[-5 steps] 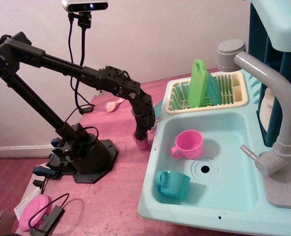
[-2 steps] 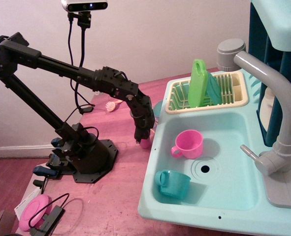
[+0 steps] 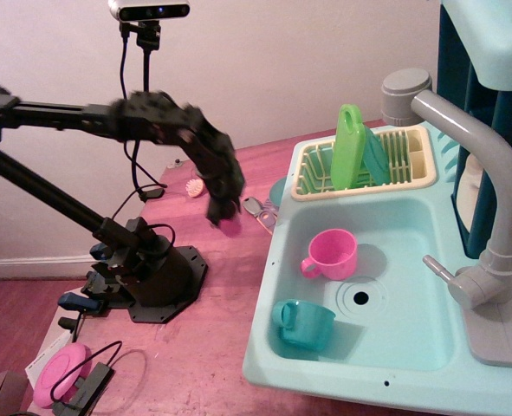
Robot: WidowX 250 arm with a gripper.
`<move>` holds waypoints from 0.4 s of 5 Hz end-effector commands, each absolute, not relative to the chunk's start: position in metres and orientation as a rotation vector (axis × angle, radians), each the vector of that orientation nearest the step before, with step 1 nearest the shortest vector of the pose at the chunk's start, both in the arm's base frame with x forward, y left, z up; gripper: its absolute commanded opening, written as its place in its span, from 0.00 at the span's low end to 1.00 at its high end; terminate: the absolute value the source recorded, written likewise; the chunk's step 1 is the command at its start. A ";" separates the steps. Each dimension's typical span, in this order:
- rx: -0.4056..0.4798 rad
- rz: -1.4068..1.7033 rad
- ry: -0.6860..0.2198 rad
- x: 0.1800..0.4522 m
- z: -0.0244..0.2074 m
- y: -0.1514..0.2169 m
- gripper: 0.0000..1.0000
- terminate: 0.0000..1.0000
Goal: Put cup from anywhere into sink
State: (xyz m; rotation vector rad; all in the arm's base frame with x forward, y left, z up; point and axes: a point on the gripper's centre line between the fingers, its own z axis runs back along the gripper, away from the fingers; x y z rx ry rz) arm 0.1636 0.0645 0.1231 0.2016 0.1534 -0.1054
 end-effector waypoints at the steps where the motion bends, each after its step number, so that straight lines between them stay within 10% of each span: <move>1: 0.280 -0.107 0.111 0.165 0.194 0.076 0.00 0.00; 2: 0.315 -0.225 0.131 0.216 0.201 0.072 0.00 0.00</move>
